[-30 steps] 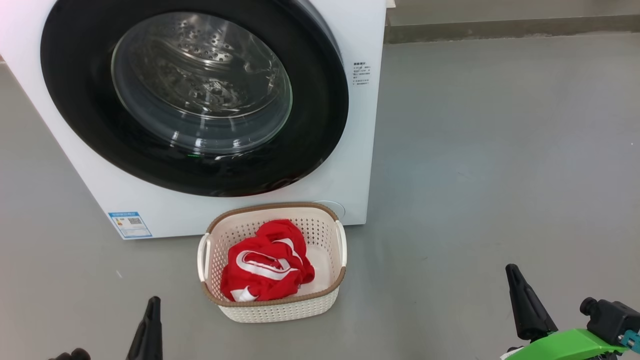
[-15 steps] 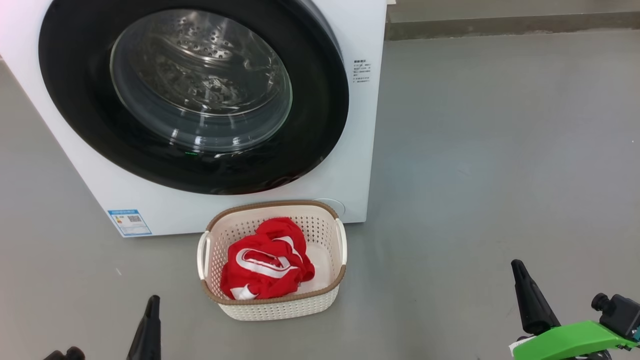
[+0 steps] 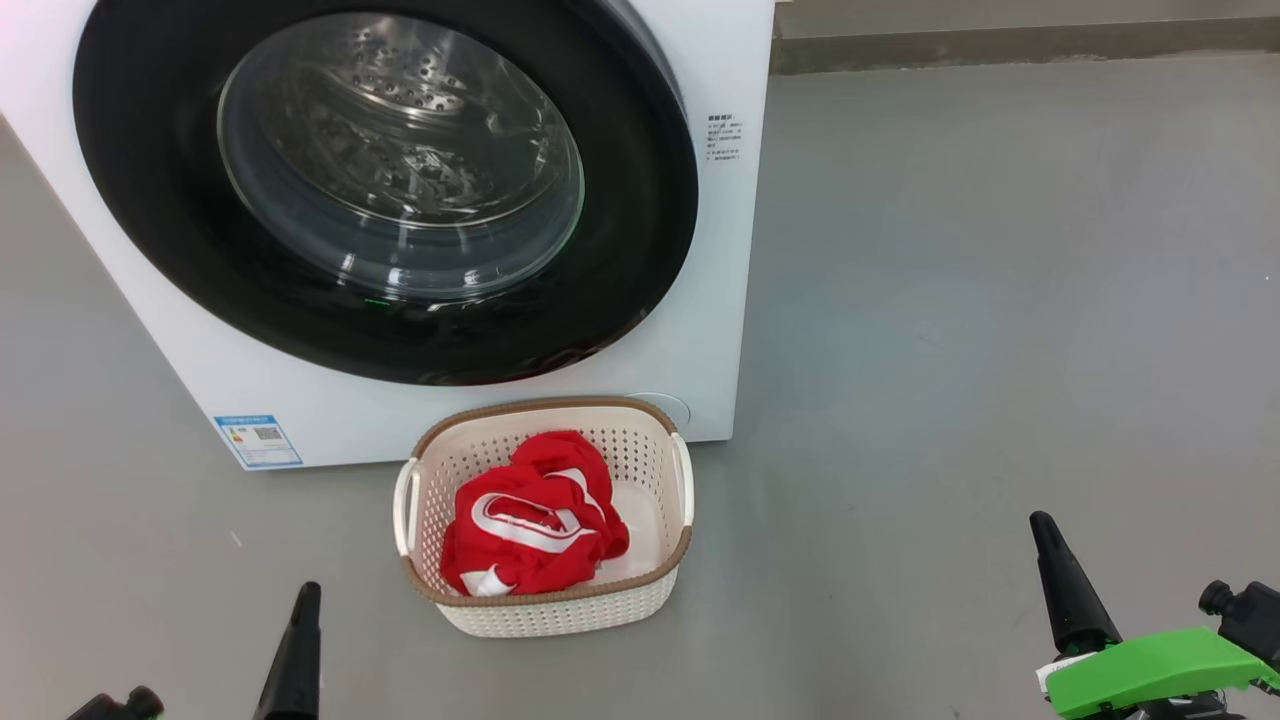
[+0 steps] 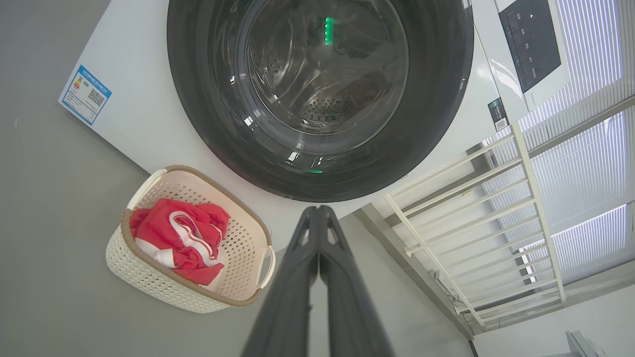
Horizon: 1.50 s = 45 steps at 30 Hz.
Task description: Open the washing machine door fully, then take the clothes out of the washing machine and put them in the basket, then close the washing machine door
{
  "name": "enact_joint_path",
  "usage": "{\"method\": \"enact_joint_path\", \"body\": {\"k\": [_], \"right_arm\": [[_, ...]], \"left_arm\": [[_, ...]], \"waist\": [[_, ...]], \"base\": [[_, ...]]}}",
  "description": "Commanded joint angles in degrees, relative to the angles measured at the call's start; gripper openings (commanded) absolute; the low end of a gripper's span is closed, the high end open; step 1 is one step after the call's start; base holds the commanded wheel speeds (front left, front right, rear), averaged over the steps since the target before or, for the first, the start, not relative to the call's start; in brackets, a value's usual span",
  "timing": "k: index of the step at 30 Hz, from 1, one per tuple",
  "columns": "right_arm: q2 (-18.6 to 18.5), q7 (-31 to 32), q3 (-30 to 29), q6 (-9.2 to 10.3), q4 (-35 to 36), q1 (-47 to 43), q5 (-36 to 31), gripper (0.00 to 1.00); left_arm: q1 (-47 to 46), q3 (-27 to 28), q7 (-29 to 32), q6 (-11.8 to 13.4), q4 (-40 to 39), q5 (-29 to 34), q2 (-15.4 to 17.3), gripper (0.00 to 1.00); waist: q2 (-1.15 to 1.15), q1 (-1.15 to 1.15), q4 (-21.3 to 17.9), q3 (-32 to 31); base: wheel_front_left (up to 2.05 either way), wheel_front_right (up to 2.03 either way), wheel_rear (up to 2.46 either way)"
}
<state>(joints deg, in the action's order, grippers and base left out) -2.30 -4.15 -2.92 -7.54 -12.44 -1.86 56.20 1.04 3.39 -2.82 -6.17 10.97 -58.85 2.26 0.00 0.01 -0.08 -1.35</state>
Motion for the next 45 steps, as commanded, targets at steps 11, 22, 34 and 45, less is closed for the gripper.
{"method": "enact_joint_path", "body": {"k": [11,22,34,45], "right_arm": [[-1.20,1.99,-0.07,0.03,0.70,3.78,8.26,0.00],[-1.31,3.85,-0.58,0.04,0.15,4.81,15.45,0.00],[-1.40,5.73,-1.13,0.04,-0.40,5.84,22.65,0.00],[-1.48,7.81,-1.74,0.05,-1.00,6.97,30.47,0.00]], "left_arm": [[-3.40,1.68,2.06,-0.82,-0.23,-7.35,0.54,0.00],[-4.35,2.05,3.87,-0.95,0.60,-13.81,0.56,0.00],[-5.31,2.41,5.68,-1.07,1.43,-20.28,0.58,0.00],[-6.35,2.81,7.66,-1.20,2.33,-27.34,0.60,0.00]], "waist": [[0.00,0.00,0.02,0.31],[0.00,0.00,0.03,0.61],[0.00,0.00,0.05,0.91],[0.00,0.00,0.07,1.25]], "base": [[0.00,0.00,0.00],[0.00,0.00,0.00],[0.00,0.00,0.00],[0.00,0.00,0.00]]}}
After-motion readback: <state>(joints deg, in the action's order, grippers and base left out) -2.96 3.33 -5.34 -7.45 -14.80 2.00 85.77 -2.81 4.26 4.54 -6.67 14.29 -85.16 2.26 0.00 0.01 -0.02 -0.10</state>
